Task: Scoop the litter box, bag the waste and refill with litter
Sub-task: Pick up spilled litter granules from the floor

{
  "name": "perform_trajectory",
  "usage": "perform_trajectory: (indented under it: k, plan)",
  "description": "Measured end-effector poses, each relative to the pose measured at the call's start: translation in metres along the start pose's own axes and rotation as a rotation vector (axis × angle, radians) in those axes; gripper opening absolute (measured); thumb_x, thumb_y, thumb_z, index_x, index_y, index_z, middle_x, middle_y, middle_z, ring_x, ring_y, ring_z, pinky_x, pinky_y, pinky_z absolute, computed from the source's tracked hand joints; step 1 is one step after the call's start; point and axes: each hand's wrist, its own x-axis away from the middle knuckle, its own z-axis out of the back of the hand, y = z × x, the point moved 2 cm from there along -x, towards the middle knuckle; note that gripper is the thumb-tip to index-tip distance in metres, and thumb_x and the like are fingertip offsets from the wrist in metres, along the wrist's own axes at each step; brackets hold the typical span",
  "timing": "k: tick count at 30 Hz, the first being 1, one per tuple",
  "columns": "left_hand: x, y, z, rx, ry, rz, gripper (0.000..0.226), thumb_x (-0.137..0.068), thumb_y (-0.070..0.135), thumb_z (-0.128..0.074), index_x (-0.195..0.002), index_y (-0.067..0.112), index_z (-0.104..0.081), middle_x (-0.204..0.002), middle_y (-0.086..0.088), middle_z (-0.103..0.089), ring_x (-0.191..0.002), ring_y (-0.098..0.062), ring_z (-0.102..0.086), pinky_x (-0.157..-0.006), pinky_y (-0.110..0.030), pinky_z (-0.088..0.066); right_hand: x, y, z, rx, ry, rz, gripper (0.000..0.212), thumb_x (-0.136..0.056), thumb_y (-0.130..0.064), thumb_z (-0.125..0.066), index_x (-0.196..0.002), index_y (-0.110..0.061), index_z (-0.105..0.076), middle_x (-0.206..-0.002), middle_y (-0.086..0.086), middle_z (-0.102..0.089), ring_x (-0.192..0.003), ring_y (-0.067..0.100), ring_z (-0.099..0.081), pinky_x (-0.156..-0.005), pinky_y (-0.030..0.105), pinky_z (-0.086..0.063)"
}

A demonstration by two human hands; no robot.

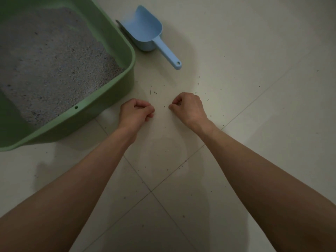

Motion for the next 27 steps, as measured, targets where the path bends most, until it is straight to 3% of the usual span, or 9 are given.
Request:
perform_trajectory:
  k: [11, 13, 15, 17, 18, 23, 27]
  plan:
    - [-0.003, -0.002, -0.001, -0.075, 0.015, 0.047, 0.019, -0.082, -0.002, -0.056, -0.075, 0.015, -0.061, -0.068, -0.001, -0.059, -0.057, -0.008, -0.052, -0.047, -0.009, -0.042, 0.001, -0.007, 0.001, 0.010, -0.006, 0.034, 0.024, -0.091, -0.019, -0.055, -0.100, -0.002, -0.069, -0.107, 0.013, -0.067, -0.101, 0.027, -0.060, -0.089, 0.037, -0.047]
    - [-0.005, -0.001, -0.005, -0.152, 0.024, 0.026, 0.019, -0.086, 0.003, -0.049, -0.082, 0.012, -0.066, -0.069, 0.002, -0.059, -0.060, -0.008, -0.053, -0.055, -0.011, -0.045, 0.003, -0.002, 0.009, -0.287, 0.038, -0.065, 0.020, -0.090, -0.019, -0.059, -0.090, -0.002, -0.070, -0.081, 0.007, -0.067, -0.075, 0.018, -0.060, -0.070, 0.029, -0.048]
    - [-0.006, 0.001, -0.009, -0.267, 0.037, -0.053, 0.020, -0.087, 0.010, -0.049, -0.089, 0.012, -0.069, -0.075, 0.002, -0.062, -0.073, -0.011, -0.056, -0.073, -0.020, -0.047, 0.004, 0.009, 0.019, -0.875, -0.029, -0.260, 0.018, -0.089, -0.014, -0.061, -0.072, -0.009, -0.061, -0.053, -0.004, -0.046, -0.047, 0.009, -0.040, -0.046, 0.020, -0.034]
    - [-0.003, 0.006, -0.015, -0.403, 0.051, -0.166, 0.016, -0.086, 0.015, -0.057, -0.092, 0.011, -0.071, -0.081, 0.002, -0.062, -0.081, -0.011, -0.056, -0.080, -0.020, -0.043, 0.004, 0.018, 0.027, -1.439, -0.215, -0.373, 0.028, -0.091, -0.011, -0.055, -0.065, -0.016, -0.044, -0.048, -0.006, -0.032, -0.042, 0.006, -0.028, -0.041, 0.017, -0.023]
    - [-0.003, 0.007, -0.018, -0.454, 0.051, -0.210, 0.015, -0.084, 0.017, -0.061, -0.092, 0.010, -0.070, -0.081, 0.001, -0.061, -0.081, -0.011, -0.055, -0.079, -0.019, -0.042, 0.005, 0.022, 0.031, -1.568, -0.278, -0.392, 0.029, -0.091, -0.012, -0.053, -0.065, -0.016, -0.042, -0.049, -0.005, -0.032, -0.042, 0.006, -0.030, -0.042, 0.017, -0.023]
    - [-0.002, 0.012, -0.030, -0.610, 0.069, -0.276, 0.019, -0.080, 0.022, -0.068, -0.092, 0.008, -0.069, -0.086, -0.007, -0.065, -0.088, -0.021, -0.059, -0.079, -0.023, -0.040, 0.017, 0.038, 0.029, -1.696, -0.329, -0.437, 0.017, -0.090, -0.009, -0.051, -0.073, -0.009, -0.052, -0.061, 0.003, -0.056, -0.050, 0.009, -0.053, -0.041, 0.017, -0.036]
    - [-0.002, 0.013, -0.034, -0.655, 0.088, -0.297, 0.016, -0.083, 0.021, -0.064, -0.092, 0.009, -0.070, -0.096, -0.010, -0.069, -0.097, -0.022, -0.059, -0.081, -0.023, -0.038, 0.021, 0.042, 0.026, -1.633, -0.322, -0.413, 0.019, -0.090, 0.001, -0.046, -0.073, -0.004, -0.053, -0.068, 0.009, -0.060, -0.057, 0.013, -0.059, -0.046, 0.017, -0.045]
